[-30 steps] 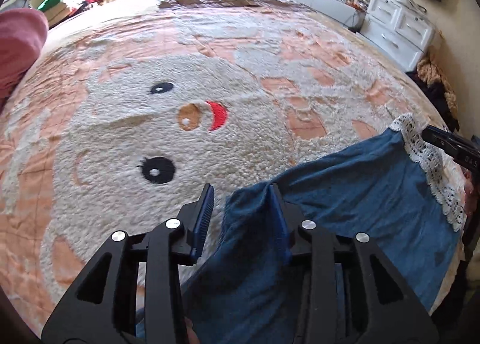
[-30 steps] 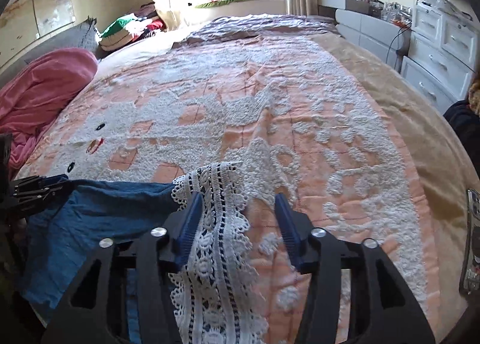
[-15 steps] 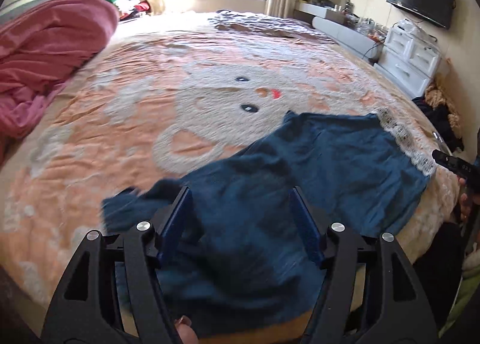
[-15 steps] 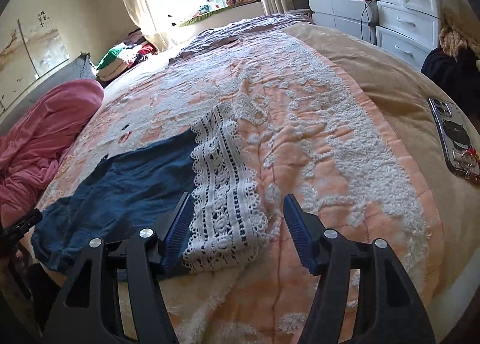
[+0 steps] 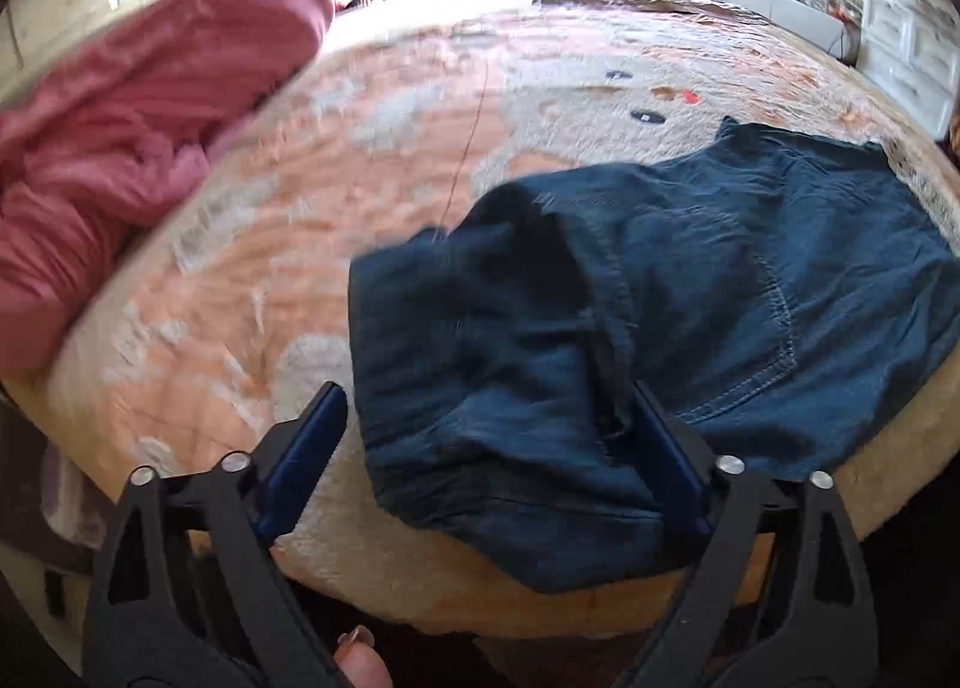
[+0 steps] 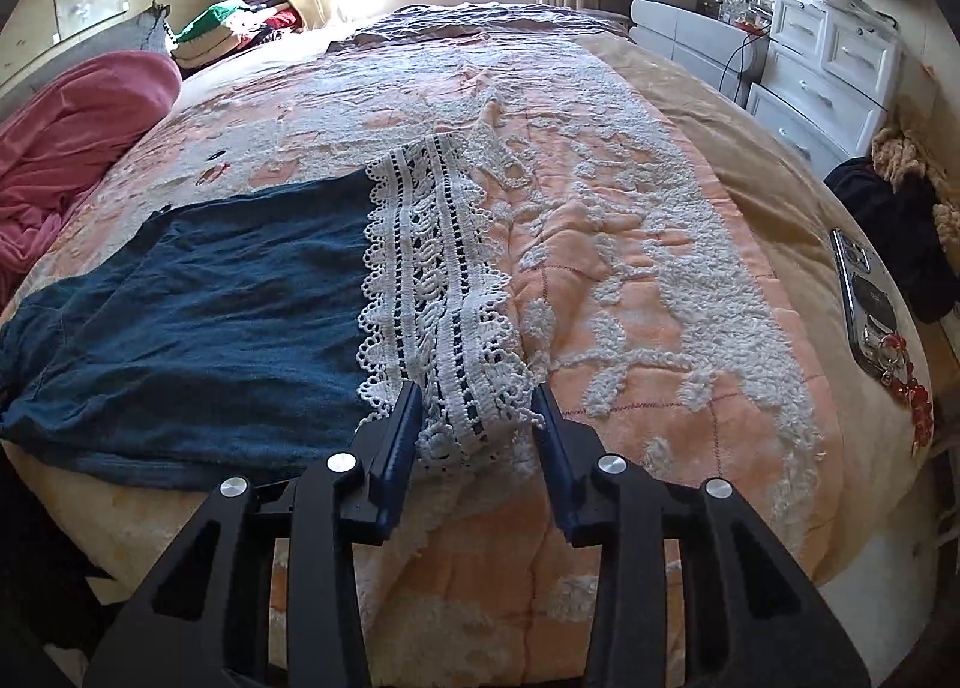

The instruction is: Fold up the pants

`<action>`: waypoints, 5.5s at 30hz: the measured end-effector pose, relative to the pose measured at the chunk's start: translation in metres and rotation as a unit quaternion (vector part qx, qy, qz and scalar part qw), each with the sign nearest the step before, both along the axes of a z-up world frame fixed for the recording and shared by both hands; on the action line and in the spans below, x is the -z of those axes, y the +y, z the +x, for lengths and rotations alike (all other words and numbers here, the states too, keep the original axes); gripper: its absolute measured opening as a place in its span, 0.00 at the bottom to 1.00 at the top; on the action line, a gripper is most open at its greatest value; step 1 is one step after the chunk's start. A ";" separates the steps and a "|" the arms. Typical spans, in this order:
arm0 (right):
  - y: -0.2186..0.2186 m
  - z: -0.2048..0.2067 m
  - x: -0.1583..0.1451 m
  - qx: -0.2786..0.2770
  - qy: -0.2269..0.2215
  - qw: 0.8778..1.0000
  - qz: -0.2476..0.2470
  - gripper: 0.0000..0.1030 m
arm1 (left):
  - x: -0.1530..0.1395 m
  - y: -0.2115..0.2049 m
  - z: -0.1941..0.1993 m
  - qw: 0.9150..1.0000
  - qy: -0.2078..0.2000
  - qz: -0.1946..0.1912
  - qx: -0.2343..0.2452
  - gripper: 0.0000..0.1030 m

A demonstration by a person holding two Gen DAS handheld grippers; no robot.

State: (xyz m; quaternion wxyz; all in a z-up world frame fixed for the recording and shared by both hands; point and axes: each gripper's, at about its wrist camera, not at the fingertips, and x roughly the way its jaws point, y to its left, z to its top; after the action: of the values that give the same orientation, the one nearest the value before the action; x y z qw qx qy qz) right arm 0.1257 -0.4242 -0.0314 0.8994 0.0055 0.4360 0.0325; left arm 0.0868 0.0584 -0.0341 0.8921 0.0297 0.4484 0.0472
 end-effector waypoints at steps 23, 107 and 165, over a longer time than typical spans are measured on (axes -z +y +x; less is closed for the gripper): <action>0.084 -0.023 -0.034 -0.095 -0.057 0.993 0.043 0.62 | -0.072 -0.037 -0.035 0.987 -0.099 -0.090 0.090 0.80; -0.014 -0.023 0.006 0.069 -0.061 0.980 0.176 0.26 | -0.015 -0.351 0.238 0.911 0.039 -0.080 0.403 0.86; 0.233 -0.042 -0.003 -0.308 -0.094 0.946 0.046 0.18 | -0.012 -0.063 0.194 0.867 0.103 -0.393 0.287 0.70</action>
State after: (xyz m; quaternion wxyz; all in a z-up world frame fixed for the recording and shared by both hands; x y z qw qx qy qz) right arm 0.0834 -0.1910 -0.0288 0.8811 -0.0907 0.3279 0.3286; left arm 0.2810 -0.0046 -0.0223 0.7528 -0.1915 0.4909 -0.3945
